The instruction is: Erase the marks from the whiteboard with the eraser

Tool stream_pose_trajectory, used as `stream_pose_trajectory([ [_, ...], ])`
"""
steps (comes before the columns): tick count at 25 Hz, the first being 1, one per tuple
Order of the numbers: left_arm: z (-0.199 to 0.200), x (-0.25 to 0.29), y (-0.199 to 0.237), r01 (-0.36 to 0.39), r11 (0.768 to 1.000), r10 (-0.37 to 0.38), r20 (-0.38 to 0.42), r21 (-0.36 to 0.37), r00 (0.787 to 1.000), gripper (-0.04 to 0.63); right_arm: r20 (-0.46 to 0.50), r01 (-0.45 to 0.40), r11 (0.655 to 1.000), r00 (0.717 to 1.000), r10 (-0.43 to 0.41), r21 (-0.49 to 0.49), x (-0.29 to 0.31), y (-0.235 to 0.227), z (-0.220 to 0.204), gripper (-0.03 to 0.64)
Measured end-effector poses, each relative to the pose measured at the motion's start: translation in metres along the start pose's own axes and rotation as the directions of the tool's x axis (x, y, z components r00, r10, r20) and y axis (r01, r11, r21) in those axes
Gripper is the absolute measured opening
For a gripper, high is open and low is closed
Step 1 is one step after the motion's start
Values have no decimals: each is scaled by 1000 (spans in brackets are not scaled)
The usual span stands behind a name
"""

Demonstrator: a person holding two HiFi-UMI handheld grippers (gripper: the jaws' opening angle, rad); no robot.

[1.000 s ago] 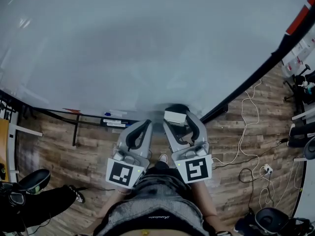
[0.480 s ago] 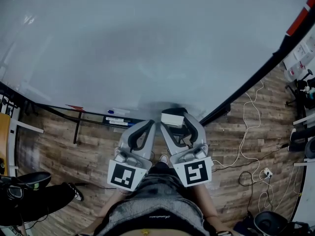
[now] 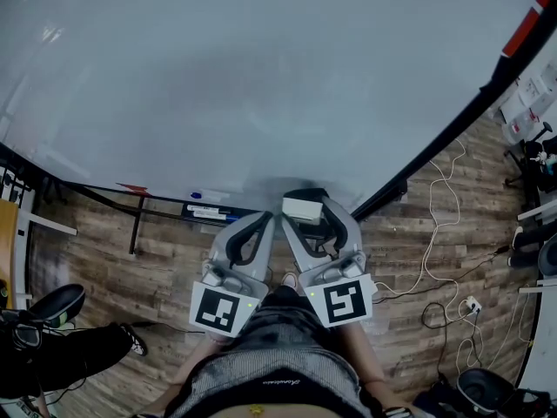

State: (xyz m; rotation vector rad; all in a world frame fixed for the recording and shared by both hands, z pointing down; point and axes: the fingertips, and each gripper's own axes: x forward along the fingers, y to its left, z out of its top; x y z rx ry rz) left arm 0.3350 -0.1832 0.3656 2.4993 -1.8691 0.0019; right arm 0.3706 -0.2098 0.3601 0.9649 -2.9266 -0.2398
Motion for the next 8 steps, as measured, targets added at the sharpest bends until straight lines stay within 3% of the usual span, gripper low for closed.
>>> stream_pose_trajectory([
  [8,-6,-1,5,1,1000,0,3,-4,1000,3,-8,-7,1000,1000,7,-6,5,8,-6,225],
])
